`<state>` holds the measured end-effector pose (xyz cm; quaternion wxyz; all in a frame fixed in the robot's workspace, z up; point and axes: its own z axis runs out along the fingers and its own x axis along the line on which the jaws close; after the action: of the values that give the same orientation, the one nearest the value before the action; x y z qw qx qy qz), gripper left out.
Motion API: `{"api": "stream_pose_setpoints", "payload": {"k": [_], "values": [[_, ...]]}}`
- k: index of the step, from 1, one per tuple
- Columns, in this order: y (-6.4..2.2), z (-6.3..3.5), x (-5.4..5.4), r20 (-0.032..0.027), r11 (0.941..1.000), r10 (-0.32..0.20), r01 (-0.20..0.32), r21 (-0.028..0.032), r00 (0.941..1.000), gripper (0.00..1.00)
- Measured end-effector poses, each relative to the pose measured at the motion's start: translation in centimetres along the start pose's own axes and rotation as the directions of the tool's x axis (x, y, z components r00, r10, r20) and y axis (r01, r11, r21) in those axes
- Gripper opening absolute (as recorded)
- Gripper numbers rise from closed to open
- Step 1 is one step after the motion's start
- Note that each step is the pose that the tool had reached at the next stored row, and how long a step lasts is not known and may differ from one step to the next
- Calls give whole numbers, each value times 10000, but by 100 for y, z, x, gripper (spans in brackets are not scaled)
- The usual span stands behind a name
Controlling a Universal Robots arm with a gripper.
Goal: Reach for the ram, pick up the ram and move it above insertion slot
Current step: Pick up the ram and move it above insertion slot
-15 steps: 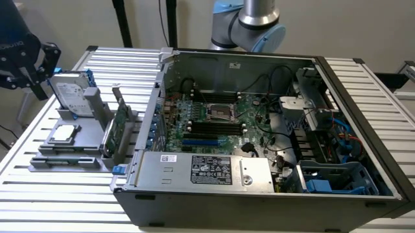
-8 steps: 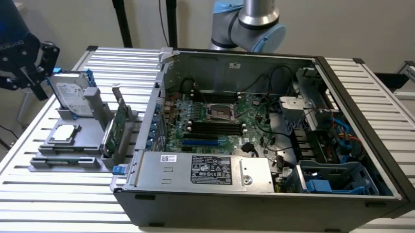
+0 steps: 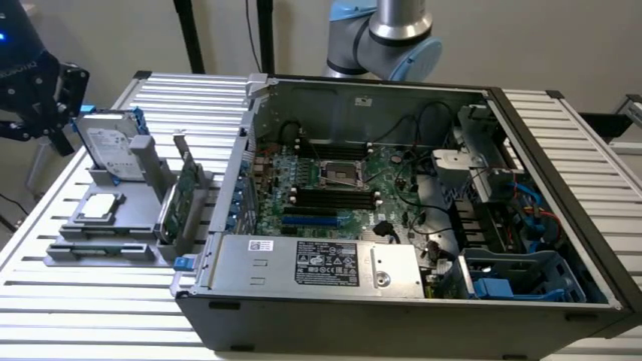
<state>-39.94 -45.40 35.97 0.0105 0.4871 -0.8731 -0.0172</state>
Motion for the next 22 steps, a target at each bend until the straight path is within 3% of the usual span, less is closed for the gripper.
{"api": "stream_pose_setpoints", "payload": {"k": [5,11,17,22], "values": [[0,0,0,-36,9959,-903,903,0,9959,11],[0,0,0,-81,9801,-1986,1986,-5,9800,11],[0,0,0,-123,9526,-3044,3044,-14,9525,11],[0,1,0,-158,9211,-3892,3892,-25,9210,11]]}}
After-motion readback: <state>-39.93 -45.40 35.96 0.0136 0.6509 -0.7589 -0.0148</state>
